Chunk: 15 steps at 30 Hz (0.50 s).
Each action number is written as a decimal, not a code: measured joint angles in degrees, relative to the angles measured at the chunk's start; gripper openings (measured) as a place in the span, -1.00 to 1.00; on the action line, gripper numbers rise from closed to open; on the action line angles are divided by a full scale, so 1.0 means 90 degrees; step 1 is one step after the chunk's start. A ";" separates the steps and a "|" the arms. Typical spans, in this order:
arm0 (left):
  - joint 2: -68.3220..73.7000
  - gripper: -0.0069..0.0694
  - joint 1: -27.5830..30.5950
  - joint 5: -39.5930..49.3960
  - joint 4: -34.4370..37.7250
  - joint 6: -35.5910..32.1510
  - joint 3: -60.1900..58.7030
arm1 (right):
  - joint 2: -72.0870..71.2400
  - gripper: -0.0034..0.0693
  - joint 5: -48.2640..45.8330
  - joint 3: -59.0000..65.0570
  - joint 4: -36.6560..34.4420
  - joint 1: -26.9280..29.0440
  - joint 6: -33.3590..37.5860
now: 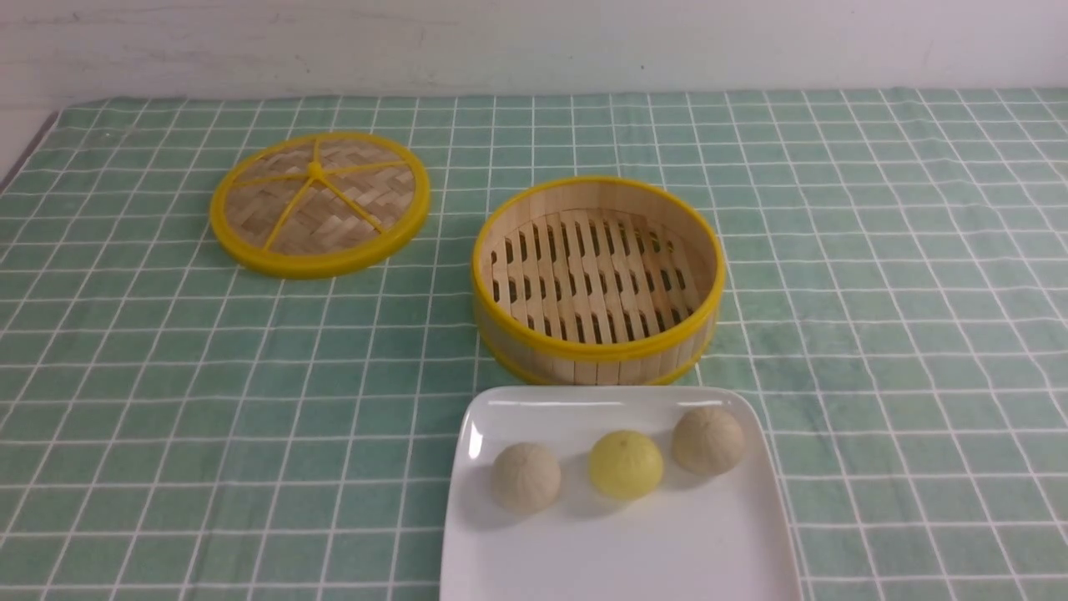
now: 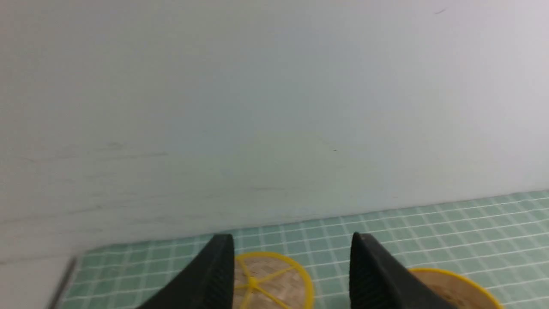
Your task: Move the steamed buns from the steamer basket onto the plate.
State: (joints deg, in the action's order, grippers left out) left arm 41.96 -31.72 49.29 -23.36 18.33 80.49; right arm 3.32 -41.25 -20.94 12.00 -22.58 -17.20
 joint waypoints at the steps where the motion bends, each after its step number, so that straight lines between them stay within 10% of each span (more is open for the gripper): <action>1: 0.0016 0.19 0.0000 0.0007 0.0273 0.0145 0.0000 | 0.0000 -0.24 0.0000 0.0000 0.0000 0.0000 0.0000; 15: 0.0155 0.19 0.0000 0.0299 0.0506 0.0414 -0.0077 | 0.0000 -0.24 0.0000 0.0000 0.0000 0.0000 0.0000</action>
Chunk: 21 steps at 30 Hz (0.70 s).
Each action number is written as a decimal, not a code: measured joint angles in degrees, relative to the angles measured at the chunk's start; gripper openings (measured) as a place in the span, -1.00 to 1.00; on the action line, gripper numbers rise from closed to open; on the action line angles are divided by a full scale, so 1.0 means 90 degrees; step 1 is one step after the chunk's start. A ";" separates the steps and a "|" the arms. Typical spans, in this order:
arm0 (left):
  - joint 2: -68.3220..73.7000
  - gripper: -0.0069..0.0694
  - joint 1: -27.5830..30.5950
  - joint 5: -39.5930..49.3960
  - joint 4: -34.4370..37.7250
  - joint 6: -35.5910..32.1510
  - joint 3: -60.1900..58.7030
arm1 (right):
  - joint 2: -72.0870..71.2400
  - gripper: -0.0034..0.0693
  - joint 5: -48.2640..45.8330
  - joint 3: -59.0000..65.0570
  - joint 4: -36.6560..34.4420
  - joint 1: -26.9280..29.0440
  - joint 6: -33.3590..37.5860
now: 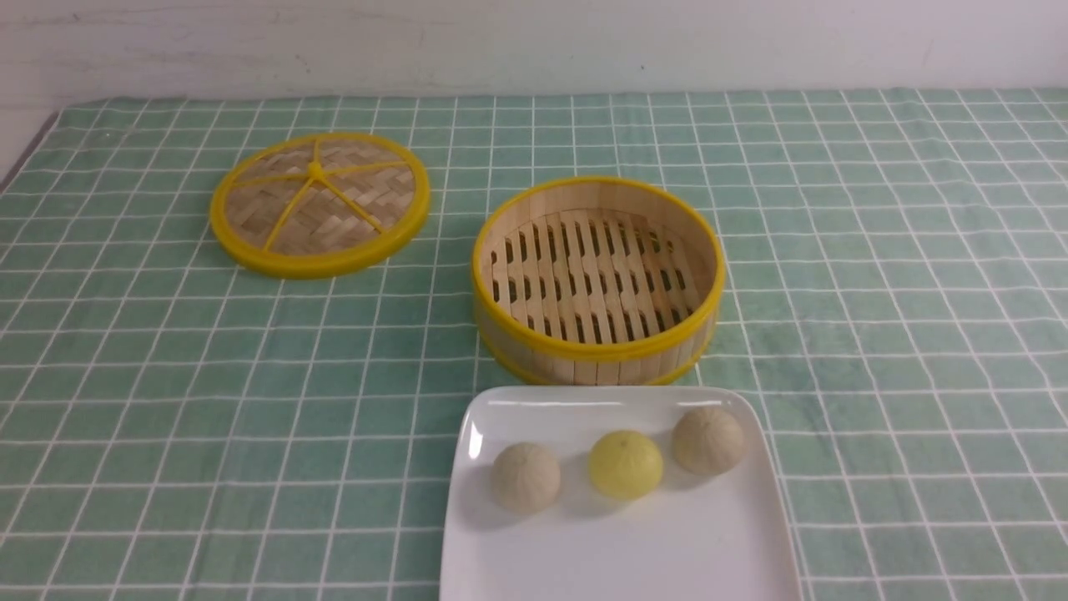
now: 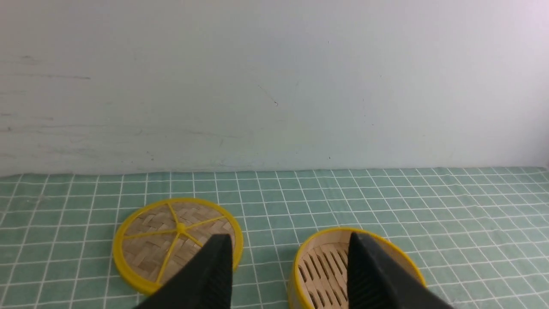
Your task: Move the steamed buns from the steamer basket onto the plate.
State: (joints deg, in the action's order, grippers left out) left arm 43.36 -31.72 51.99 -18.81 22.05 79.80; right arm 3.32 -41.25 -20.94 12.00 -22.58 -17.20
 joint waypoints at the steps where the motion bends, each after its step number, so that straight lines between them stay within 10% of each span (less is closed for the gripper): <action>1: 0.0000 0.19 0.0000 -0.0006 -0.0069 0.0000 -0.0049 | 0.0000 -0.24 0.0000 0.0000 0.0000 0.0000 0.0000; 13: -0.0008 0.19 0.2463 -0.1427 0.0463 -0.0028 -0.3720 | 0.0000 -0.24 0.0000 0.0000 0.0000 0.0000 0.0000; 21: -0.1783 0.19 0.3619 -0.4361 0.0526 -0.0365 -0.7371 | 0.0000 -0.24 0.0000 0.0000 0.0000 0.0000 0.0000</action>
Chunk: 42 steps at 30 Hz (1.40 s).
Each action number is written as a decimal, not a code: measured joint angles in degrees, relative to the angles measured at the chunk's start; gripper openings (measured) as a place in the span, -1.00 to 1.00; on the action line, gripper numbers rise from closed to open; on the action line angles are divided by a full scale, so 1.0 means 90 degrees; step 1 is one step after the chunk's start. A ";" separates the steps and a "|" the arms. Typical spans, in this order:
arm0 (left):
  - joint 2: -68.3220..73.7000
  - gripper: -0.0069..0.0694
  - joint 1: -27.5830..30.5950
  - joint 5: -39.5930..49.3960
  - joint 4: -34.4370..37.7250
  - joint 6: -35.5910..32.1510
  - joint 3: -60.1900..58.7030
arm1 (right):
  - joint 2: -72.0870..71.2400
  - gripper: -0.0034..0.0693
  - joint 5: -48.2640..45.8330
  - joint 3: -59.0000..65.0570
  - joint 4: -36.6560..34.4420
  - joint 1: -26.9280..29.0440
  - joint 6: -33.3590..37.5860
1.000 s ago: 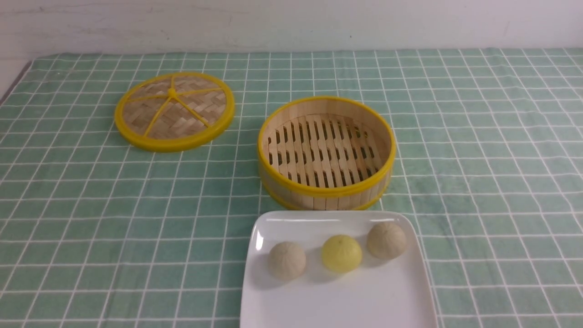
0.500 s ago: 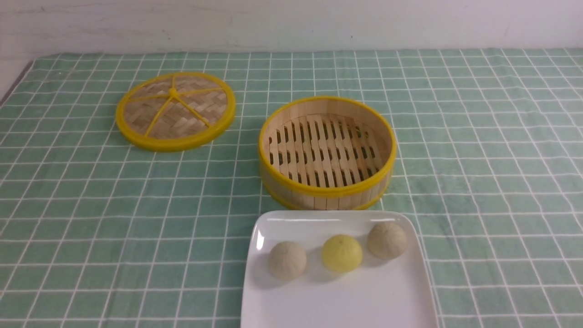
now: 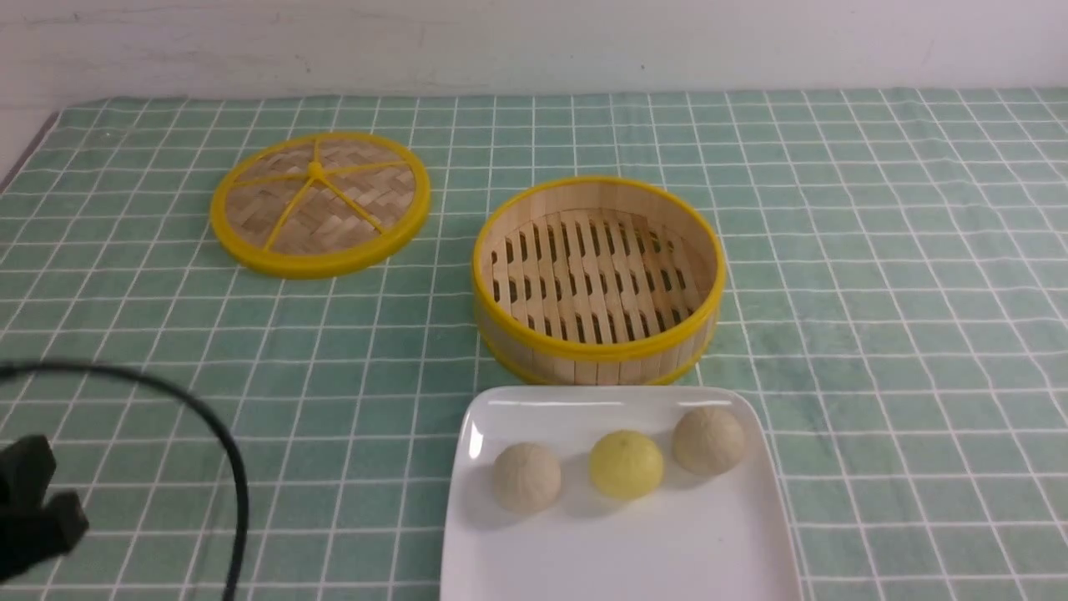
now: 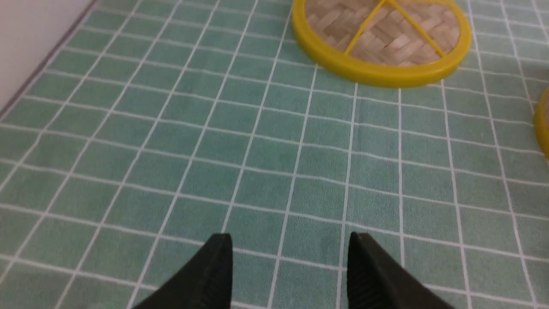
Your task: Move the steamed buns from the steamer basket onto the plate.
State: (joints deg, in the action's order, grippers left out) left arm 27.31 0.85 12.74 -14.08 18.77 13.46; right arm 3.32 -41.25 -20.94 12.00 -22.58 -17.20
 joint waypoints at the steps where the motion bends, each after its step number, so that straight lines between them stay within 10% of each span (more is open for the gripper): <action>1: -0.0310 0.19 0.0044 -0.0302 0.0000 -0.0010 -0.0316 | 0.0000 -0.24 0.0000 0.0000 0.0000 0.0000 0.0000; 42: -0.3110 0.19 0.0125 0.1157 0.0011 0.0178 -0.1613 | 0.0000 -0.24 -0.0007 0.0000 0.0000 0.0000 0.0000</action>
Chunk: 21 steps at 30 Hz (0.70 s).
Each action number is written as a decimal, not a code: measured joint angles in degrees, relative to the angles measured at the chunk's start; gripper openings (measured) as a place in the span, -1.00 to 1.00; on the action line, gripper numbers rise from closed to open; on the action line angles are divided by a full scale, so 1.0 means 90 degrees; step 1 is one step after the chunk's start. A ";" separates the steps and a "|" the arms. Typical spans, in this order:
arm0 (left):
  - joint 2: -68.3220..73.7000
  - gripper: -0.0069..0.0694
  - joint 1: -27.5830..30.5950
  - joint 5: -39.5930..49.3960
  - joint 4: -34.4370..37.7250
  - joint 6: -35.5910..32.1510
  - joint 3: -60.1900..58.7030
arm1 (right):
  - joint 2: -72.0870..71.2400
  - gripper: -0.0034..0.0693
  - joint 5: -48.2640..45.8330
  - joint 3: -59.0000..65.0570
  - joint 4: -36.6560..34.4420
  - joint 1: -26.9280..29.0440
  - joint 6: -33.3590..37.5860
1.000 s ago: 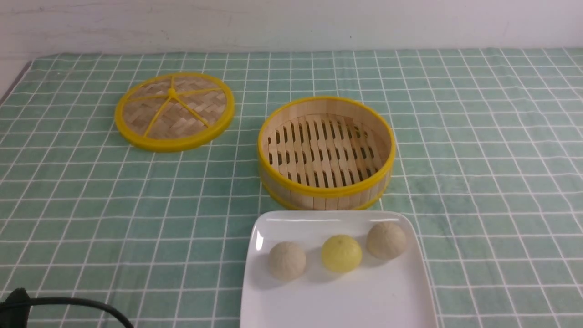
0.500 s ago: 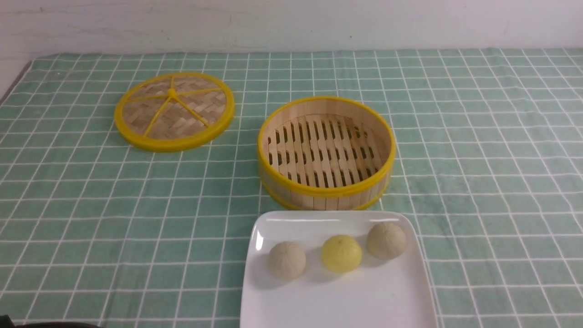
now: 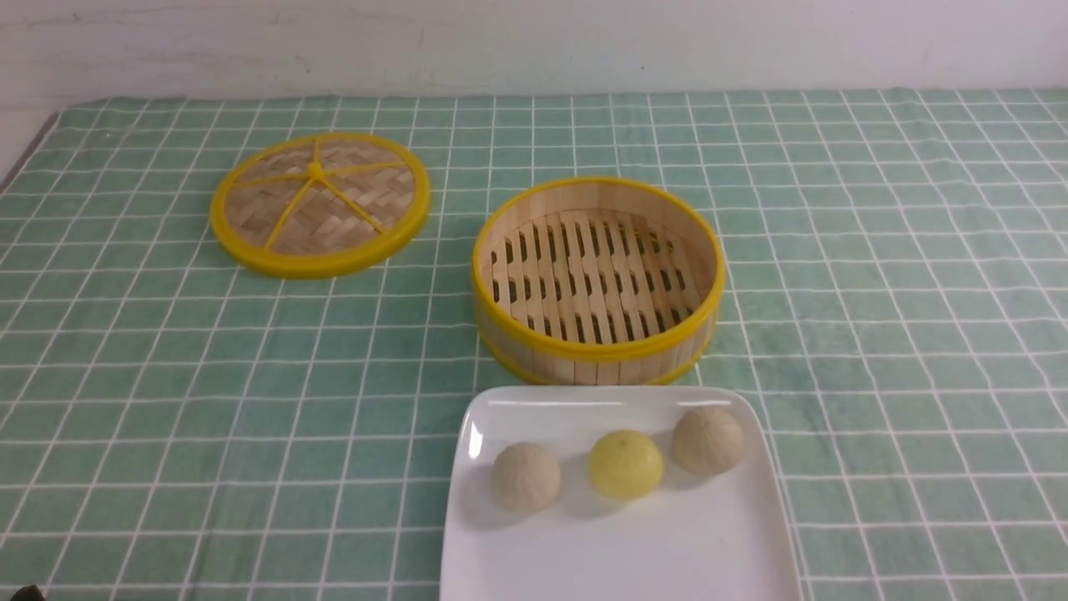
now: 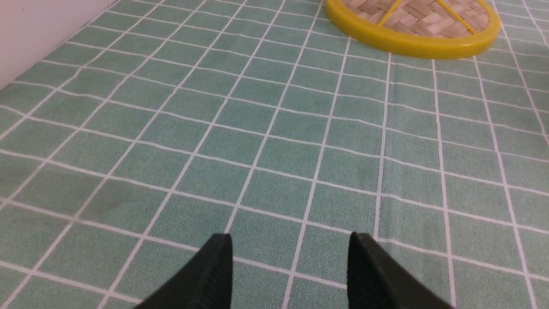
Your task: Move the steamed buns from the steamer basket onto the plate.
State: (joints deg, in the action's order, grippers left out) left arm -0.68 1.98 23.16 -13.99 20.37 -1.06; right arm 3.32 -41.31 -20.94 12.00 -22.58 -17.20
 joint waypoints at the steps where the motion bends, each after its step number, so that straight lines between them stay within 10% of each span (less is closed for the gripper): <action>1: 0.0000 0.19 0.0000 -0.0016 0.0000 0.0000 -0.0005 | 0.0000 -0.24 0.0000 0.0000 0.0000 0.0000 0.0000; 21: 0.0000 0.19 0.0000 -0.0023 -0.0072 0.0000 -0.0005 | 0.0000 -0.24 0.0000 0.0000 0.0000 0.0000 0.0000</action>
State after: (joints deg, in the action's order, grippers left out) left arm -0.68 1.98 22.95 -14.63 20.37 -1.10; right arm 3.32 -41.31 -20.94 12.00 -22.58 -17.20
